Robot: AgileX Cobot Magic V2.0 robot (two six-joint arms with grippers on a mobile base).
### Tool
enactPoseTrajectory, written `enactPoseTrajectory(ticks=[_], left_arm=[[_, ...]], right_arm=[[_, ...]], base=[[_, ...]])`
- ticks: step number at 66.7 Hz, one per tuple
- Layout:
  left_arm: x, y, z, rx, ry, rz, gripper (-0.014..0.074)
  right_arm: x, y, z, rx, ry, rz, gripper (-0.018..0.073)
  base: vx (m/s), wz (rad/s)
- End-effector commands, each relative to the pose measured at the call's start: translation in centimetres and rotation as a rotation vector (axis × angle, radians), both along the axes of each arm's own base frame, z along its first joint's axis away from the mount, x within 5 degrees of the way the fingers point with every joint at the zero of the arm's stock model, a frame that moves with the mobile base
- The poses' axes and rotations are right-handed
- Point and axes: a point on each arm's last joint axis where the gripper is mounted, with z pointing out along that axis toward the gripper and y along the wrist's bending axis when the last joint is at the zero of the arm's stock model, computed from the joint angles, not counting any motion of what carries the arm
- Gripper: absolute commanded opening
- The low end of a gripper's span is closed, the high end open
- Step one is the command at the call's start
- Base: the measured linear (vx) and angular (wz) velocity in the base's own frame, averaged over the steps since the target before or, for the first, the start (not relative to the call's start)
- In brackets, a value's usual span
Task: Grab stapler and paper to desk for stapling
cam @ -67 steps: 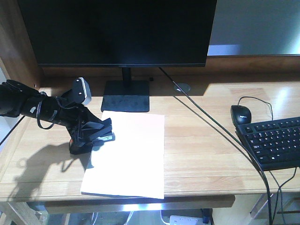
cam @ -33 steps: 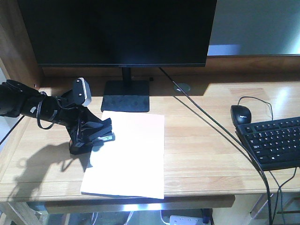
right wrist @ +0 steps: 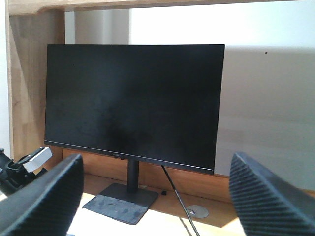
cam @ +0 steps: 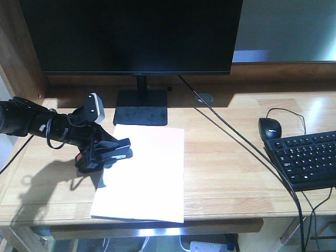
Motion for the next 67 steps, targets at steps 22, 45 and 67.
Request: enactPoseTrajectory(ticks=[22, 45, 67], left_arm=[[0.3, -0.8, -0.2, -0.007, 0.023, 0.018, -0.0007], [0.5, -0.6, -0.3, 0.002, 0.022, 0.044, -0.0007], [0.5, -0.6, -0.3, 0.002, 0.022, 0.045, -0.0007]], right_arm=[[-0.2, 0.2, 0.9, 0.001, -0.028, 0.026, 0.0567], [-0.2, 0.2, 0.9, 0.001, -0.028, 0.026, 0.0567], [-0.2, 0.2, 0.9, 0.001, -0.028, 0.026, 0.0567]], base=[[0.0, 0.0], [0.0, 0.0], [0.0, 0.0]])
